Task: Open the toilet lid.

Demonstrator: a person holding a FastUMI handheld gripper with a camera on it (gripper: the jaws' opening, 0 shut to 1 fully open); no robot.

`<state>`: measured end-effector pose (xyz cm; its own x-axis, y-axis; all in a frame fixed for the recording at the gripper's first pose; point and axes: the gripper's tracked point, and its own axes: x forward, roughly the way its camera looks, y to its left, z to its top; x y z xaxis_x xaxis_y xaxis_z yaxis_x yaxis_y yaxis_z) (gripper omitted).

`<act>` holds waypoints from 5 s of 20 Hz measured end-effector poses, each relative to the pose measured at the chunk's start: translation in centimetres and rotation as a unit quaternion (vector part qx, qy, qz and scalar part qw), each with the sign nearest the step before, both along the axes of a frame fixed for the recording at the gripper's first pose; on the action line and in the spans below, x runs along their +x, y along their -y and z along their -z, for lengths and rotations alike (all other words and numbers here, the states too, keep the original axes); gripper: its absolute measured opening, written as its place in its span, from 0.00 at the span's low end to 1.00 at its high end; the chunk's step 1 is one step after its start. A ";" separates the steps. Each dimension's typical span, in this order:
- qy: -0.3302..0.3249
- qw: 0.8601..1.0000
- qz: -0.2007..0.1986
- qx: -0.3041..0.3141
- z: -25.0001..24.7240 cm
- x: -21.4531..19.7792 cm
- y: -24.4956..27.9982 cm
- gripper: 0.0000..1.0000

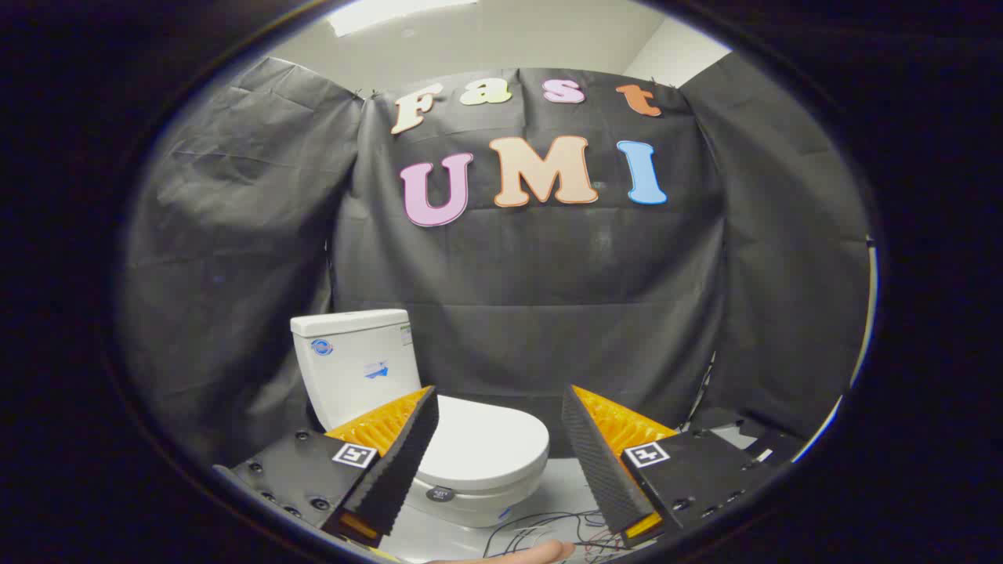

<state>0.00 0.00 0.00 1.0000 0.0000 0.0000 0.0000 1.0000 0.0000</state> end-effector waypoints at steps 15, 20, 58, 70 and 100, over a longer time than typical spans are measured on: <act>0.001 1.000 0.000 -0.001 -0.1 0.0 0.0 0.99; 0.006 1.000 0.000 -0.006 0.0 0.2 0.2 0.99; -0.141 0.861 0.098 0.479 26.3 7.3 -5.6 0.97; -0.210 0.810 0.070 0.543 31.3 9.3 -10.1 0.54; -0.161 0.834 0.179 0.496 21.7 10.9 -10.8 0.00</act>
<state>10.86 10.85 -21.72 0.8844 -0.1392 -0.4454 0.4578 0.4434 0.7706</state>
